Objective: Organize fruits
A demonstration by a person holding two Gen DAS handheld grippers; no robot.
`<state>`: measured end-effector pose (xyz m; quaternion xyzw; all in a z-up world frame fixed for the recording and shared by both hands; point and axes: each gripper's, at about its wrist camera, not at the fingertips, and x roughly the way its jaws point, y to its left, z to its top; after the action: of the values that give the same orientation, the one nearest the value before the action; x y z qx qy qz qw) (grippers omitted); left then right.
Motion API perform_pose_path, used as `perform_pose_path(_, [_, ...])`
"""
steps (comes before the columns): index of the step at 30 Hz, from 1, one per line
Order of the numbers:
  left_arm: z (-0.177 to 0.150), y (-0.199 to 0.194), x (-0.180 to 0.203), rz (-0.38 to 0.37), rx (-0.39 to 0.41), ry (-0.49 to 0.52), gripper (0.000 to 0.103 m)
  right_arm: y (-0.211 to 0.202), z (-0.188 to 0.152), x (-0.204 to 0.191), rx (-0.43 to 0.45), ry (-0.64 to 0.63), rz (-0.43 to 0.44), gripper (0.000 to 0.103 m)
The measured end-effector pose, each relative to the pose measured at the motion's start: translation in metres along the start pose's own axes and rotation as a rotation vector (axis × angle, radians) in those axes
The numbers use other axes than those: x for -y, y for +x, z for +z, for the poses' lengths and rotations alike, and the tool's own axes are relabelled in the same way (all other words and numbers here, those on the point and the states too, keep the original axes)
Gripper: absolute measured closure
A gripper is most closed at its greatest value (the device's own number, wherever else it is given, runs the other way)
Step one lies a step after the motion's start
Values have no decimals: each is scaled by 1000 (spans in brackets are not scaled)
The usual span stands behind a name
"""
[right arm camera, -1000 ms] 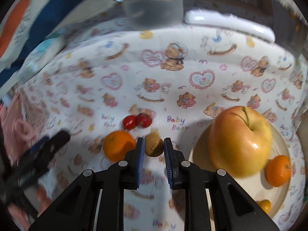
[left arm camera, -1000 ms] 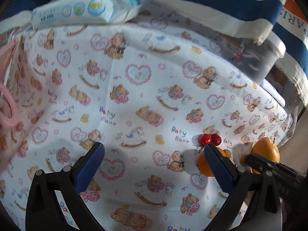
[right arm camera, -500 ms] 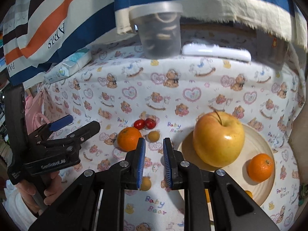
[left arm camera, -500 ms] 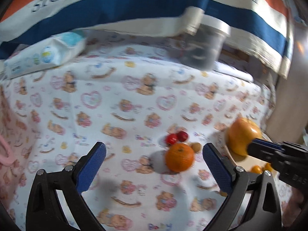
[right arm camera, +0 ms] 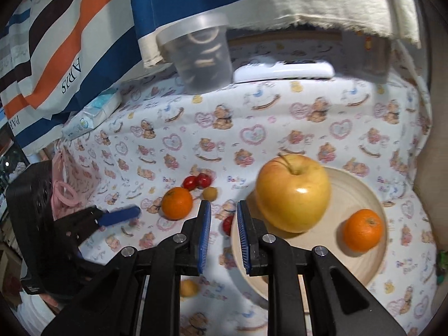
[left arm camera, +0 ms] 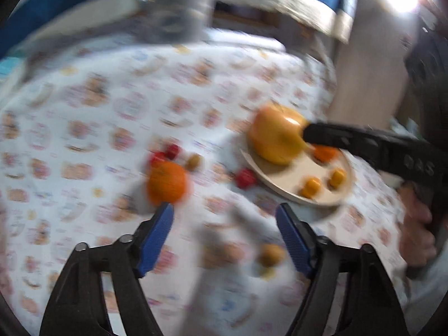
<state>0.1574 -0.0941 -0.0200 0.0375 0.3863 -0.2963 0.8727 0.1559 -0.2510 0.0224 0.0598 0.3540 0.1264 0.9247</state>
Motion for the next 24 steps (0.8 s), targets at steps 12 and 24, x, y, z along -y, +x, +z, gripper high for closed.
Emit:
perform_pose_path(12, [-18,28,21,-67,-204,16,73,5,-9,19,-4,17,-36,83])
perform_pose_path(24, [-11,16,17,34,-110,35,80,17,-12,18,-50,19,-19,83])
